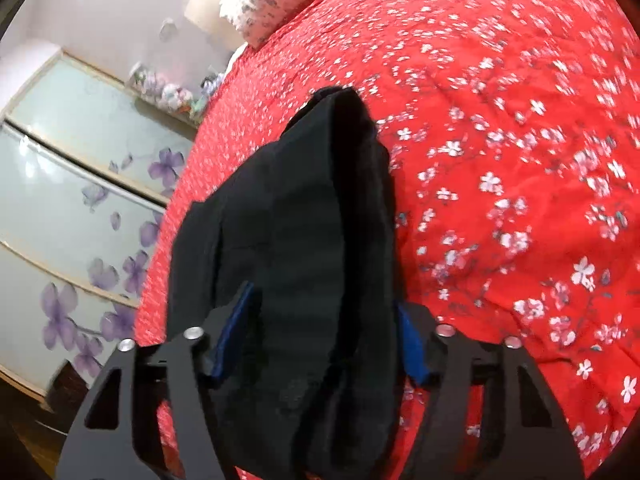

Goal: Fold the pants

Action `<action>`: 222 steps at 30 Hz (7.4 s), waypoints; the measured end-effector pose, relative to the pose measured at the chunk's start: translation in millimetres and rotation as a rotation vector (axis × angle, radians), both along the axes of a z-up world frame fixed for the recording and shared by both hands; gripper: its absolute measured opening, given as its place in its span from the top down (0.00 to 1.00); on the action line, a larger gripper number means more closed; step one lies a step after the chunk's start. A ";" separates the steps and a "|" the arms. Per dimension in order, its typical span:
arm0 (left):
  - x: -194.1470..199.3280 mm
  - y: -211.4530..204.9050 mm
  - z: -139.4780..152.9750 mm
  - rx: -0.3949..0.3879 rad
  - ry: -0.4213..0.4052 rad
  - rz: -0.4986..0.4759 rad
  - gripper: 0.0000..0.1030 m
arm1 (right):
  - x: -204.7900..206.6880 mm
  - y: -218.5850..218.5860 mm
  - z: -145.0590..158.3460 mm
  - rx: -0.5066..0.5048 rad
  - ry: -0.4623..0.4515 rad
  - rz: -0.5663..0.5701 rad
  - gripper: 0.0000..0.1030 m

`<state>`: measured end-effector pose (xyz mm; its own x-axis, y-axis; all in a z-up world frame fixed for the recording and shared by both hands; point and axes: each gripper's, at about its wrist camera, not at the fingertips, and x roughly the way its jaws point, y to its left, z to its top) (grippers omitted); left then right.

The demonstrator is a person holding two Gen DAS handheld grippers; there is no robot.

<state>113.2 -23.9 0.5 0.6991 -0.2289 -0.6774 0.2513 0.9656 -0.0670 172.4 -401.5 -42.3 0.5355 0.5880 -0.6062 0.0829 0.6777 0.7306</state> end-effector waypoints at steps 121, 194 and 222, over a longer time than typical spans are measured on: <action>188.2 52.7 -31.7 -0.521 0.326 0.132 0.66 | 62.7 -10.6 0.7 0.054 -0.058 -0.130 0.58; -81.2 15.9 -10.0 -0.018 -0.073 0.141 0.02 | -181.4 133.0 63.1 -0.753 -0.463 -0.283 0.01; -71.0 13.1 -24.3 0.050 -0.020 0.168 0.02 | -173.4 147.1 58.0 -0.805 -0.426 -0.208 0.01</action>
<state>42.2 -10.8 -23.8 0.7383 -0.0743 -0.6704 0.0868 0.9961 -0.0148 -1.0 -254.4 15.7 0.8536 -0.0565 -0.5178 0.0927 0.9947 0.0443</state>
